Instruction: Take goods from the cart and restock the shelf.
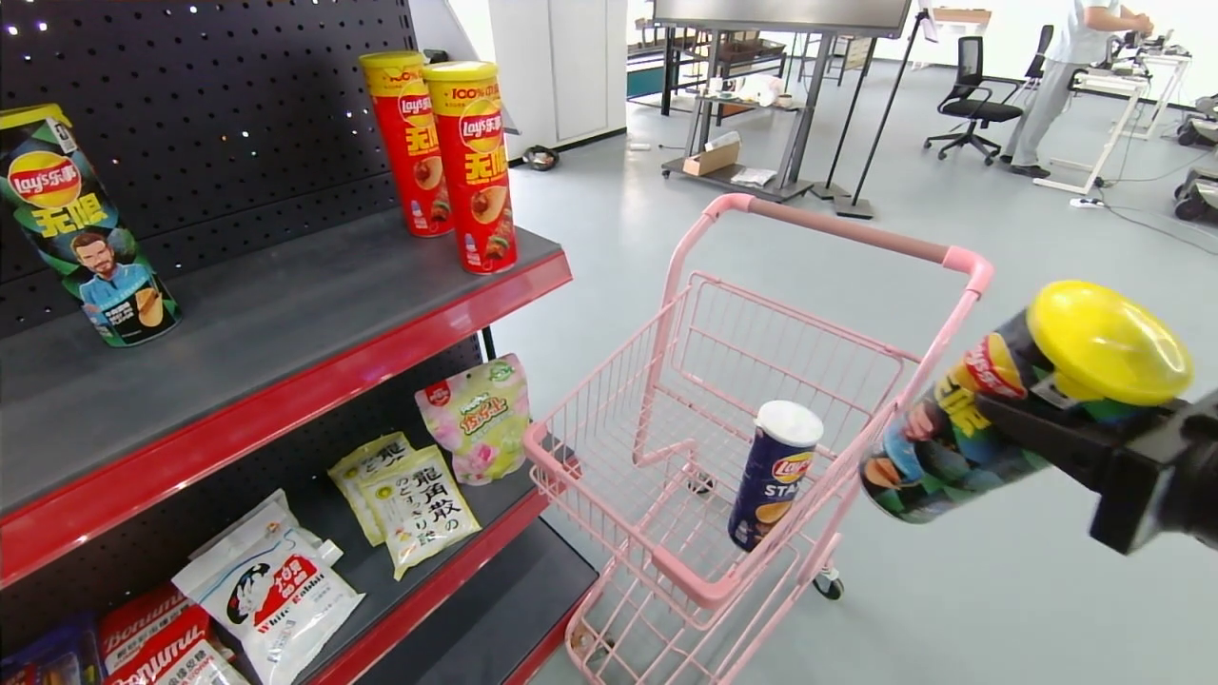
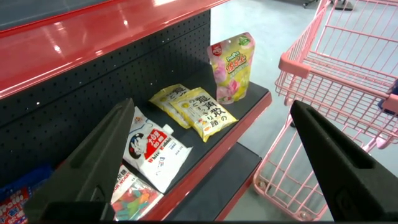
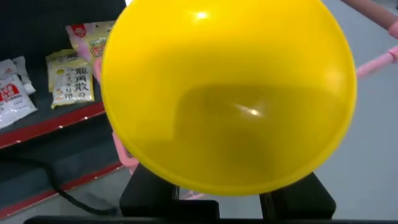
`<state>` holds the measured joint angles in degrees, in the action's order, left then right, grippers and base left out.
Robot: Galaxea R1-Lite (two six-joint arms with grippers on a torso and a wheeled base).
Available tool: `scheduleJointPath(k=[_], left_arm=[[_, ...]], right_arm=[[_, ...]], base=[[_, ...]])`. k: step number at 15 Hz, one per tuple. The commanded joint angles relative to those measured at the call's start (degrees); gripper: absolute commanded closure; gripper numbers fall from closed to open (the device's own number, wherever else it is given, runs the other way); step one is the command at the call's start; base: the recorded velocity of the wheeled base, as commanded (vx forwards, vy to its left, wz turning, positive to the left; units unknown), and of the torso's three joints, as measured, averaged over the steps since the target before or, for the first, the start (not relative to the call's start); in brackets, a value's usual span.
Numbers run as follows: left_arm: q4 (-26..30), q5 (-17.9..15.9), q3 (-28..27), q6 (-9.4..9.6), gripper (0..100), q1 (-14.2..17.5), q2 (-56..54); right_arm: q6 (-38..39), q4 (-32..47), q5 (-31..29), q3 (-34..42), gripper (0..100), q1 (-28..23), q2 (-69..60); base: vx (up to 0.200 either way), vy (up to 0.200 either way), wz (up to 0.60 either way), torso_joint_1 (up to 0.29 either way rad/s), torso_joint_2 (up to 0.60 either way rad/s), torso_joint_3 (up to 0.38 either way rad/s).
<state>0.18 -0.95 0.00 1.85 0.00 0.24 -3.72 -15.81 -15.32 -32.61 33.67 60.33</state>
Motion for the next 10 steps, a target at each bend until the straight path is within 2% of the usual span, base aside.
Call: scheduleJointPath(k=[1,4,8,10], left_arm=[[-0.01,-0.02,0.00,-0.01,0,0.00,0.02],[-0.01,-0.02,0.00,-0.01,0,0.00,0.02],[-0.01,-0.10,0.00,-0.01,0,0.00,0.02],[-0.01,-0.10,0.00,-0.01,0,0.00,0.02]], right_arm=[[-0.24,6.06,-0.76,1.94,100,-2.73,-12.17],[-0.15,7.99,-0.41,4.31,100,-8.18,-15.77],[0.20,8.08,-0.41,6.59,100,-11.26,-17.79],[0.20,8.08,-0.58,8.00,100,-16.27,-17.88]], base=[[0.000,0.000,0.00,0.000,0.00,0.000],[0.000,0.000,0.00,0.000,0.00,0.000],[0.000,0.000,0.00,0.000,0.00,0.000],[0.000,0.000,0.00,0.000,0.00,0.000]])
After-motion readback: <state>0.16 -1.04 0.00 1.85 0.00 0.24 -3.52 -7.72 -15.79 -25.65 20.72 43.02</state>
